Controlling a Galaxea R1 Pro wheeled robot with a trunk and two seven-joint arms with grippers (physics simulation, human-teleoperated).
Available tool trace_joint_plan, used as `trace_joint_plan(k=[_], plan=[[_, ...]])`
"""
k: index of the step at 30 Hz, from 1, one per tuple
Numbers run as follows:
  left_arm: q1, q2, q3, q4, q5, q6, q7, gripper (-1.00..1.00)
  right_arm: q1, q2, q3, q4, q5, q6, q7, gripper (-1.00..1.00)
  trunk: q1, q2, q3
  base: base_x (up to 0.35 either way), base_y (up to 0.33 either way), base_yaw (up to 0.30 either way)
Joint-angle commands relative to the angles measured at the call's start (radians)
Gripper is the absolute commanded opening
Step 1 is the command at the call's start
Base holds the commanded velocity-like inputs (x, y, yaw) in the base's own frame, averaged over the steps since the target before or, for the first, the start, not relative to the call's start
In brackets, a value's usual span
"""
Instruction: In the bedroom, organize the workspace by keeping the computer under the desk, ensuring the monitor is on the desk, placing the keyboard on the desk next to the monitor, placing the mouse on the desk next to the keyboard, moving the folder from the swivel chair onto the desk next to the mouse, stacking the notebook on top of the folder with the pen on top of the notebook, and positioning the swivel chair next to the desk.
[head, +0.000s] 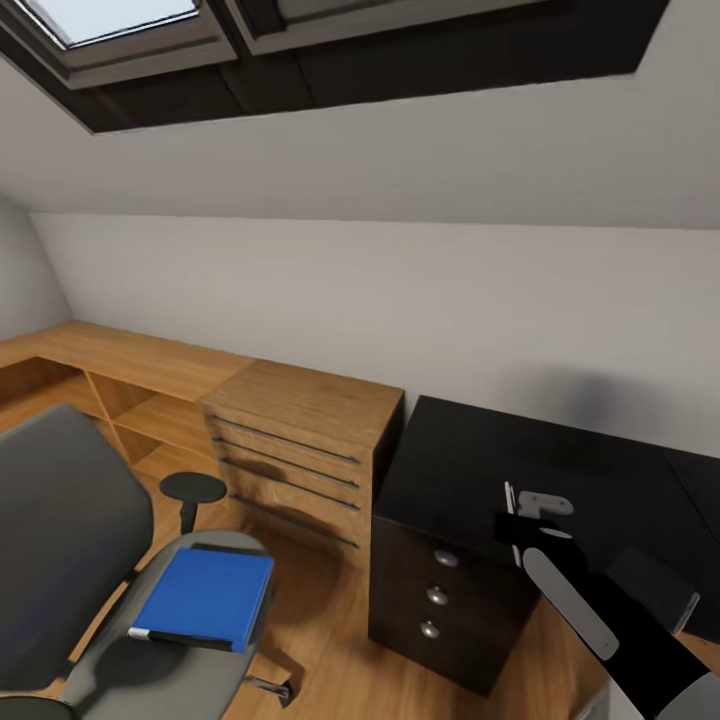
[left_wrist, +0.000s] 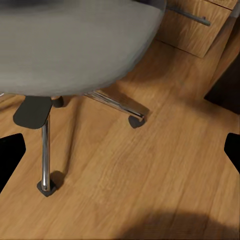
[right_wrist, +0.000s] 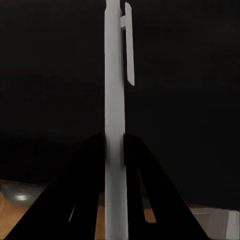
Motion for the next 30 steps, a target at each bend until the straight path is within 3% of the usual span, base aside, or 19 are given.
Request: trace_joint_plan(k=[1, 8, 25, 30], plan=[[-0.001, 0.000, 0.009, 0.001, -0.008, -0.003, -0.002, 1.00, -0.001, -0.001, 0.003, 0.008, -0.006, 0.000, -0.008, -1.00, 0.000, -0.001, -0.001, 0.259, -0.002, 0.000], [-0.001, -0.002, 0.009, 0.001, -0.008, -0.003, -0.002, 1.00, -0.001, -0.001, 0.003, 0.023, -0.007, -0.008, -0.006, -1.00, 0.000, -0.001, -0.001, 0.156, -0.001, 0.000], [-0.001, -0.002, 0.009, 0.001, -0.008, -0.004, -0.002, 1.00, -0.001, -0.002, 0.003, 0.027, -0.008, -0.012, 0.000, -1.00, 0.000, -0.001, -0.001, 0.009, -0.001, 0.000], [-0.001, -0.002, 0.009, 0.001, -0.008, -0.004, -0.002, 1.00, -0.001, 0.000, 0.004, 0.026, -0.007, -0.013, 0.002, -1.00, 0.000, -0.001, -0.001, 0.000, -0.155, 0.000]])
